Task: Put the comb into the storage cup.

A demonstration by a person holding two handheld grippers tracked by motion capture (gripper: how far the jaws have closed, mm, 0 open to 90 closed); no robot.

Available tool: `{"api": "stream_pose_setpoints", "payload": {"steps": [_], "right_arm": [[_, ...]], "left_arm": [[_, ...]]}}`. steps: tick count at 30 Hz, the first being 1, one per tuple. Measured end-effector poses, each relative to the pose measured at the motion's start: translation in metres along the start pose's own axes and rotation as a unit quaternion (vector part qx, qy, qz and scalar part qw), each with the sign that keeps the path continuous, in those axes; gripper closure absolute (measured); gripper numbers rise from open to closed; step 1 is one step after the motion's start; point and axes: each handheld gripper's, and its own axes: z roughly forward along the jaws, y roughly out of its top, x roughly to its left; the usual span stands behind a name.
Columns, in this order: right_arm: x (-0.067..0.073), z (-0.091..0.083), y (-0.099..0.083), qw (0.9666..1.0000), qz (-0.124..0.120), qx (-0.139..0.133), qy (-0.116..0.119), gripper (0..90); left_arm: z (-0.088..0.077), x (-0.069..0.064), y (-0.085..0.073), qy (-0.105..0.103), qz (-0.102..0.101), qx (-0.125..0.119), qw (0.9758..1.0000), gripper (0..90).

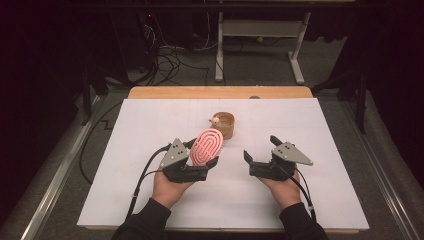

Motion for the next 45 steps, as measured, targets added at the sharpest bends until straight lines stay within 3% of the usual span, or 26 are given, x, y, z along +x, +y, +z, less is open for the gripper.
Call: {"api": "stream_pose_setpoints", "payload": {"steps": [6, 12, 21, 34, 45], "right_arm": [[0.007, -0.001, -0.018, 0.9996, -0.001, 0.026, 0.010, 0.4], [0.009, -0.004, -0.022, 0.9991, -0.001, 0.039, 0.017, 0.4], [0.010, -0.011, -0.016, 0.9990, 0.012, 0.036, 0.026, 0.6], [0.019, -0.018, 0.003, 0.9978, 0.026, 0.009, 0.060, 0.6], [0.021, -0.022, 0.011, 0.9977, 0.027, -0.001, 0.063, 1.3]], "left_arm": [[-0.001, -0.006, 0.000, -0.001, 0.005, -0.003, 1.0000, 18.3], [-0.002, -0.011, 0.000, -0.002, 0.011, -0.002, 0.9999, 18.3], [-0.004, -0.015, -0.002, 0.007, 0.021, 0.000, 0.9998, 18.3], [-0.006, -0.015, -0.003, 0.015, 0.021, -0.004, 0.9997, 18.3], [-0.001, -0.014, -0.005, 0.018, 0.023, 0.003, 0.9996, 18.3]]}}
